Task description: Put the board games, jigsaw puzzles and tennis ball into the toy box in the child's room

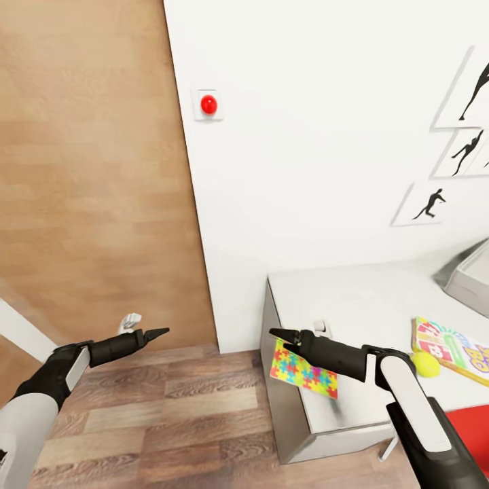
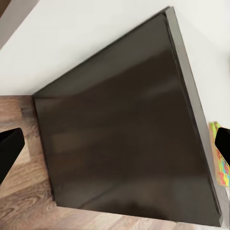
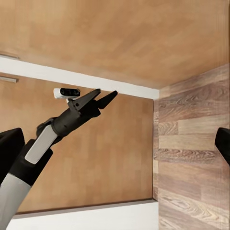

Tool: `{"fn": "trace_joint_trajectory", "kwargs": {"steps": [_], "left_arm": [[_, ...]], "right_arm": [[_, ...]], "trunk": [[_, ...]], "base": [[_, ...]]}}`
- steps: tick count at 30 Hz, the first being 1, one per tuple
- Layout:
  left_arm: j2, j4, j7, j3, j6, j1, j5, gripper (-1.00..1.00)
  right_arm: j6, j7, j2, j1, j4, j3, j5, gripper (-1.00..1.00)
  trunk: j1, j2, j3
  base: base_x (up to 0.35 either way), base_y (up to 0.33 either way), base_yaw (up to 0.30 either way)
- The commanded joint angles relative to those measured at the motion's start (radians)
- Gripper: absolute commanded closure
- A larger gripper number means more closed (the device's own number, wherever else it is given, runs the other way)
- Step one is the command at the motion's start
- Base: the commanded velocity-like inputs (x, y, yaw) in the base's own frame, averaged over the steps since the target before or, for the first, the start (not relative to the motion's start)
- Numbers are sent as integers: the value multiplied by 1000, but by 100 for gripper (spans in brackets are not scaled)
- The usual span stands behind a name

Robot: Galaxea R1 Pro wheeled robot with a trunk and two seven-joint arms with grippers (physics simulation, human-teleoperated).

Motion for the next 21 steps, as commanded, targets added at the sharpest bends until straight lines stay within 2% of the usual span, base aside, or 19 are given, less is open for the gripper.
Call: {"fn": "trace_joint_trajectory", "kwargs": {"steps": [1,6,12,16,21], "left_arm": [[-3,0,-2,1,8,-1,3,-100],[-17,0,-1,0,7,-1,1,-100],[-28,0,1,0,8,-1,2,-100],[-34,0,-1,0,11,-1,4,-100],[-55,0,-11,0,14,-1,5,-100]], "right_arm": [[2,0,-1,-1,0,-2,0,-100],[2,0,-1,-1,0,-13,-2,-100],[2,0,-5,2,0,-15,-2,-100],[2,7,-27,2,0,-16,-2,-100],[2,58,-48,2,0,-17,-2,-100]], "trunk": [[1,-1,-1],[1,-1,-1],[1,-1,-1],[1,-1,-1],[1,-1,-1]], "base": [[281,-6,0],[214,-130,0],[61,-153,0],[-84,-59,0],[-175,-130,0]]}}
